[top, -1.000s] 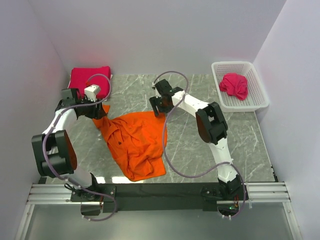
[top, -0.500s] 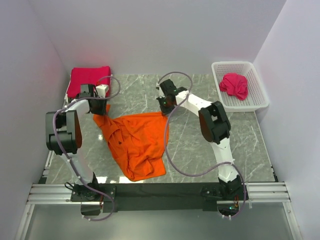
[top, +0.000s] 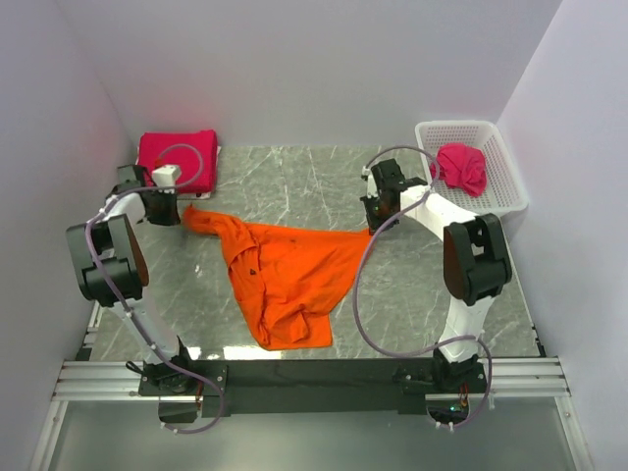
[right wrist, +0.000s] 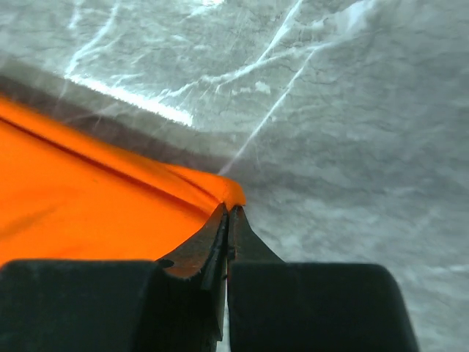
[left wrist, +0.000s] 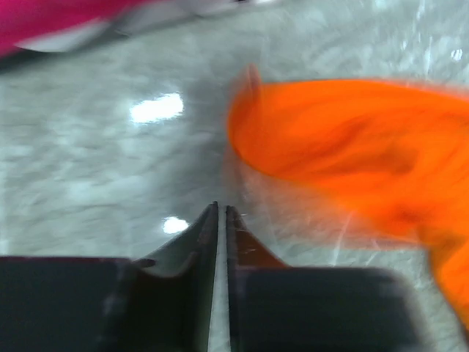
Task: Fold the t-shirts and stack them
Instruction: Flatten the tshirt out
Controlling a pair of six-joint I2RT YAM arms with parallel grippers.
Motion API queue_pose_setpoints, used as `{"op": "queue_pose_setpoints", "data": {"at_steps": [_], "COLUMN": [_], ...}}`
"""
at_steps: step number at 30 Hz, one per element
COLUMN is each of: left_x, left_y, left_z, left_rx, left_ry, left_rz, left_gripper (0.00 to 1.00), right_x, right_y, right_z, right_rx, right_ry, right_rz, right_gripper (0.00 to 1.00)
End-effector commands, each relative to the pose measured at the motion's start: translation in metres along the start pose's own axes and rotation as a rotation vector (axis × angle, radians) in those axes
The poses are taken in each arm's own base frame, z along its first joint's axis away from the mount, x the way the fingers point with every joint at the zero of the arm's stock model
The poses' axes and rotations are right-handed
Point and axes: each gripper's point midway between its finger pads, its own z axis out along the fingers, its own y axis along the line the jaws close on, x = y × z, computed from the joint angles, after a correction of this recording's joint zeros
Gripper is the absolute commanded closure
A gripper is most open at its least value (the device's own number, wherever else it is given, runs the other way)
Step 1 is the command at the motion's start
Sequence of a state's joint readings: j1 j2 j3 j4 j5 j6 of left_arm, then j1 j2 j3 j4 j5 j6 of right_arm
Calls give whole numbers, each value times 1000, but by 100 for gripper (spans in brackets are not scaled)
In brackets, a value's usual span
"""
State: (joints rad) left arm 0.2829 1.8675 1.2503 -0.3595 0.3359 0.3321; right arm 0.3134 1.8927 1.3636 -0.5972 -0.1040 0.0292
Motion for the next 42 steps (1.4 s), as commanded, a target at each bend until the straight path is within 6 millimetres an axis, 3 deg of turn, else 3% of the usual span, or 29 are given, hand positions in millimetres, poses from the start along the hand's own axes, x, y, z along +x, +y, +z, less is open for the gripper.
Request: {"op": "queue_pose_setpoints", "data": {"at_steps": [1, 2, 4, 5, 7, 9, 10, 11, 13, 17, 21, 24, 28, 29, 30, 32, 33, 34, 36, 38, 42], "left_x": [-39, -49, -66, -75, -71, -67, -65, -63, -55, -29, -7, 9, 20, 13, 15, 23, 27, 44, 71, 110, 159], "left_y": [-6, -28, -68, -80, -117, -140, -162, -165, -195, -212, -226, -225, -207, -202, -183, -165, -144, -141, -114, -106, -69], "left_z": [-25, -33, -53, -65, -66, -68, -66, -64, -53, -21, -7, 0, -4, -16, -22, -44, -53, -62, -77, -85, -91], "left_rx": [137, 226, 290, 272, 318, 321, 345, 338, 343, 296, 284, 267, 233, 238, 219, 226, 202, 215, 185, 189, 100], "left_ry": [-118, -174, -256, -288, -276, -258, -248, -239, -189, -65, 18, 67, 117, 87, 88, 89, 91, 139, 184, 277, 411], "left_rz": [74, 81, 149, 180, 208, 214, 241, 234, 267, 300, 338, 360, 337, 323, 288, 277, 249, 252, 280, 316, 295], "left_gripper": [83, 65, 45, 40, 39, 40, 40, 40, 41, 41, 42, 46, 88, 93, 98, 99, 99, 99, 99, 99, 99], "right_x": [-6, -6, -5, -4, -5, -7, -7, -8, -8, -9, -8, -4, 1, 2, 3, 7, 8, 9, 14, 19, 32], "right_y": [-11, -9, -9, -8, -8, -8, -8, -8, -9, -13, -19, -27, -38, -44, -45, -51, -54, -54, -57, -56, -58], "right_z": [-26, -26, -26, -26, -27, -28, -29, -29, -29, -30, -32, -29, -28, -29, -31, -34, -37, -37, -40, -40, -36], "right_rx": [39, 31, 28, 25, 23, 14, 13, 10, 13, 18, 25, 33, 47, 54, 55, 67, 72, 73, 76, 70, 74], "right_ry": [-53, -51, -45, -43, -42, -42, -42, -42, -34, -29, -22, -9, 10, 10, 15, 21, 17, 20, 30, 47, 85], "right_rz": [-57, -59, -52, -52, -54, -50, -50, -50, -47, -46, -33, -18, -9, -1, -5, -7, -8, -13, -15, -21, -33], "right_gripper": [100, 100, 100, 100, 100, 100, 100, 100, 100, 100, 100, 100, 100, 100, 100, 100, 100, 100, 100, 100, 100]}}
